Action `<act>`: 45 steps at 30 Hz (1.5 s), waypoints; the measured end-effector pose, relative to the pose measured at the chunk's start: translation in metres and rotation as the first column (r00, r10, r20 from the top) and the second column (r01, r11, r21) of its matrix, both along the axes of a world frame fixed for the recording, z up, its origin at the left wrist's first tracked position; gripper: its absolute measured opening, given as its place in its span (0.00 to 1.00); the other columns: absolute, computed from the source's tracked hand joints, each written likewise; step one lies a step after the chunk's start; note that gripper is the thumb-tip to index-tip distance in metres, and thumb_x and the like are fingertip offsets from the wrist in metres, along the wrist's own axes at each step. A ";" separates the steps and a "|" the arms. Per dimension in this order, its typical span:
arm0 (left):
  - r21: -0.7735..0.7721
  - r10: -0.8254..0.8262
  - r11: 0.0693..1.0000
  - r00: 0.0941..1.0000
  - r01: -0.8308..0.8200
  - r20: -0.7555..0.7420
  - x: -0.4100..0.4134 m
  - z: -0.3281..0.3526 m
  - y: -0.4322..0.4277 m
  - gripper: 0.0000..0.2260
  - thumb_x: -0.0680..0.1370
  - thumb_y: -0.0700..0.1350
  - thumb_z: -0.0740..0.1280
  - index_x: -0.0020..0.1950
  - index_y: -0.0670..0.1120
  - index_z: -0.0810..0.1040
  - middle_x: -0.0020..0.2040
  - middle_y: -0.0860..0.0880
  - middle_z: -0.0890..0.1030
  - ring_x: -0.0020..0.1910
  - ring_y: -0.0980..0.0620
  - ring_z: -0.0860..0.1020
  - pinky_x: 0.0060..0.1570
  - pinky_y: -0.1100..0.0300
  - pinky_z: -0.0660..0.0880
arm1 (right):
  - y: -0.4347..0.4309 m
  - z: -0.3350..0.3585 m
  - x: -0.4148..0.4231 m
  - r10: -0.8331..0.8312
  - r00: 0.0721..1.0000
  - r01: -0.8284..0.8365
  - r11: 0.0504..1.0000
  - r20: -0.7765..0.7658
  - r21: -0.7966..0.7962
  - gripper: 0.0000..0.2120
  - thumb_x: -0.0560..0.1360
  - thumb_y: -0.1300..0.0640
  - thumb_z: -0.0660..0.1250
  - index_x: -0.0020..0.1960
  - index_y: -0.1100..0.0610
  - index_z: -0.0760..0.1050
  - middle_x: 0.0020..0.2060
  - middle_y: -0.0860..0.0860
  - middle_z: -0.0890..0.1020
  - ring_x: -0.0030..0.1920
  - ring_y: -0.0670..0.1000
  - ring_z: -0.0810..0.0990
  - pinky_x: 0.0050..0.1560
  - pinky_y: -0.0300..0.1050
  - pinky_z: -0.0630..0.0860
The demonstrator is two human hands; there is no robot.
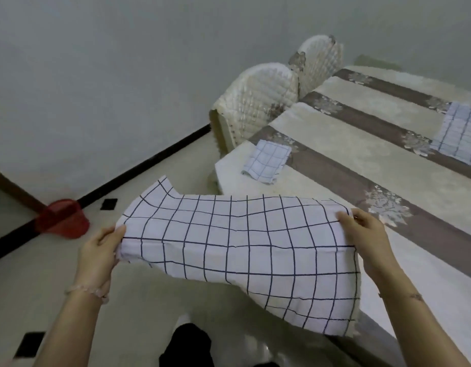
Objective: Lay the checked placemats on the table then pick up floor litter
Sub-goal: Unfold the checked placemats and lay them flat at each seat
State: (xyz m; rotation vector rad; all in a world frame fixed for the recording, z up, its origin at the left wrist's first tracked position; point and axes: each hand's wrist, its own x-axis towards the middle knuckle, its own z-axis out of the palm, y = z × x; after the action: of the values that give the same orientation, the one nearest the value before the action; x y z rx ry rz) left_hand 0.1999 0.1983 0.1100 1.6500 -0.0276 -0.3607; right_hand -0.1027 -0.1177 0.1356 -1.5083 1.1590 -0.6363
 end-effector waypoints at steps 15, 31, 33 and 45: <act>0.224 0.202 0.957 0.978 -0.187 -0.049 0.186 -0.045 0.171 0.07 0.77 0.42 0.65 0.50 0.41 0.79 0.42 0.48 0.80 0.41 0.51 0.76 0.40 0.59 0.72 | 0.114 -0.066 0.305 0.255 0.952 -0.221 0.955 -0.171 0.197 0.08 0.75 0.56 0.66 0.43 0.60 0.80 0.38 0.58 0.82 0.39 0.58 0.79 0.40 0.46 0.75; 0.267 0.161 0.952 0.987 -0.149 -0.024 0.491 -0.030 0.003 0.07 0.77 0.46 0.65 0.51 0.44 0.78 0.49 0.44 0.79 0.53 0.43 0.76 0.54 0.52 0.72 | -0.027 -0.054 0.581 0.211 0.974 -0.195 0.966 -0.079 0.172 0.09 0.77 0.56 0.62 0.44 0.59 0.78 0.39 0.56 0.81 0.39 0.53 0.77 0.42 0.47 0.75; 0.250 0.143 0.961 0.987 -0.121 -0.071 0.525 -0.029 -0.030 0.08 0.77 0.44 0.65 0.52 0.41 0.78 0.50 0.41 0.80 0.55 0.41 0.76 0.56 0.49 0.72 | -0.051 -0.058 0.611 0.180 0.980 -0.161 0.966 -0.081 0.203 0.09 0.77 0.57 0.62 0.44 0.60 0.78 0.39 0.57 0.81 0.38 0.53 0.77 0.39 0.45 0.75; 0.277 -0.171 0.951 0.981 0.140 0.093 0.733 -0.006 -0.288 0.04 0.78 0.43 0.64 0.50 0.46 0.76 0.49 0.44 0.78 0.49 0.48 0.73 0.51 0.53 0.68 | -0.247 -0.024 0.725 -0.218 0.975 0.219 0.975 -0.037 0.021 0.05 0.77 0.60 0.63 0.44 0.58 0.77 0.34 0.49 0.77 0.36 0.48 0.73 0.35 0.37 0.72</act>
State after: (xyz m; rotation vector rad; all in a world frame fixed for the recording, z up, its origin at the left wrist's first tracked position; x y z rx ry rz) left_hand 0.9331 -0.0900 0.1035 1.9435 -0.2051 -0.4014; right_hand 0.6220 -0.3642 0.1121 -1.3863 1.3672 -0.7434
